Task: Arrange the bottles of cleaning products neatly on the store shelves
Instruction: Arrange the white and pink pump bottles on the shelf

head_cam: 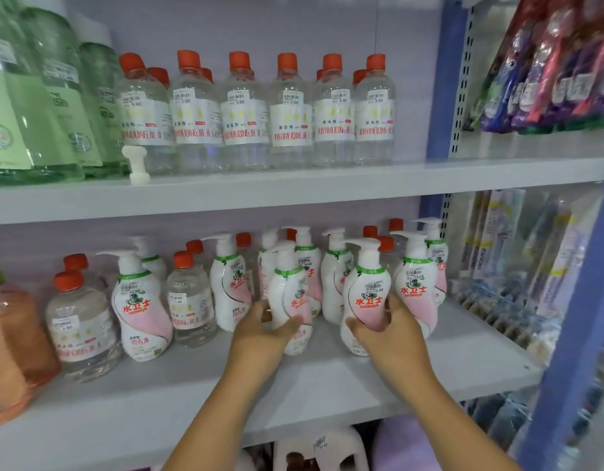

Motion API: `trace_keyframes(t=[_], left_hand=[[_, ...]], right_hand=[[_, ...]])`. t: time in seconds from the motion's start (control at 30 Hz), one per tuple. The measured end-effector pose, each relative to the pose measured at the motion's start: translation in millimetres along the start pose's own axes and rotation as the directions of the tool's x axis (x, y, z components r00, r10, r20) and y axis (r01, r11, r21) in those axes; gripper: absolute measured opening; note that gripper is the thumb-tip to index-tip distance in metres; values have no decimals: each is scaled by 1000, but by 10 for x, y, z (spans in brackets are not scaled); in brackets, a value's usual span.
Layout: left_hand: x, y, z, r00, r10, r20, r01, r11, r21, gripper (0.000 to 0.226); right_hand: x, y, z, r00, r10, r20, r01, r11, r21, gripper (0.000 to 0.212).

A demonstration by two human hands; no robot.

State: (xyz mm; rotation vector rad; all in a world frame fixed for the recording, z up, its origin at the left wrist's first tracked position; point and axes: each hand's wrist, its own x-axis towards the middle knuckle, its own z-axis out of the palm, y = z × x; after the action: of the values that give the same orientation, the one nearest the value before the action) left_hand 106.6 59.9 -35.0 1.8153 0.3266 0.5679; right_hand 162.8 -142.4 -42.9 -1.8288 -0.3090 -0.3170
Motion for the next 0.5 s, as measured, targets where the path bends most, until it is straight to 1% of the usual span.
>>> trace_keyframes(t=[0.1,0.13,0.17,0.2,0.23,0.27,0.3,0.33,0.37,0.4,0.43,0.5], left_hand=[[-18,54,109,998,10,60,-9,1000,-15,37],[-14,55,101,998,4,60,-2,1000,-29,37],[-18,58,44,1000,1,24,0,998,-57,38],[-18,53,-59,996,30,-80,-35,998,-55,38],[-2,53,-204,968,103,-231,-104,995,8,38],[22,65,-363,910,203,-363,-163,977,136,38],[61,79,-538,841,296,-453,-178,942,286,42],[111,113,-714,795,339,-502,-127,903,410,48],[170,164,-866,780,334,-530,-38,870,491,56],[250,188,-978,782,316,-537,44,832,553,64],[322,210,-1034,803,298,-517,98,788,607,71],[423,200,-1013,867,226,-444,165,712,683,82]], right_hand=[[59,75,14,999,-44,-8,44,999,-32,51],[76,92,15,999,-53,-13,52,998,-48,49],[82,105,12,998,-60,-15,59,997,-56,47],[79,117,1,998,-57,-12,56,996,-63,46],[63,119,-6,999,-51,-3,51,997,-63,46],[26,132,-23,999,-39,5,40,997,-60,50],[-14,152,-32,999,-35,0,35,997,-63,56],[-63,154,-31,999,-38,-30,36,996,-86,63],[-122,146,-19,996,-41,-81,30,991,-129,72],[-191,113,7,989,-64,-132,42,986,-163,78],[-269,69,47,979,-114,-168,86,982,-169,80],[-436,-76,160,949,-252,-187,232,965,-122,73]])
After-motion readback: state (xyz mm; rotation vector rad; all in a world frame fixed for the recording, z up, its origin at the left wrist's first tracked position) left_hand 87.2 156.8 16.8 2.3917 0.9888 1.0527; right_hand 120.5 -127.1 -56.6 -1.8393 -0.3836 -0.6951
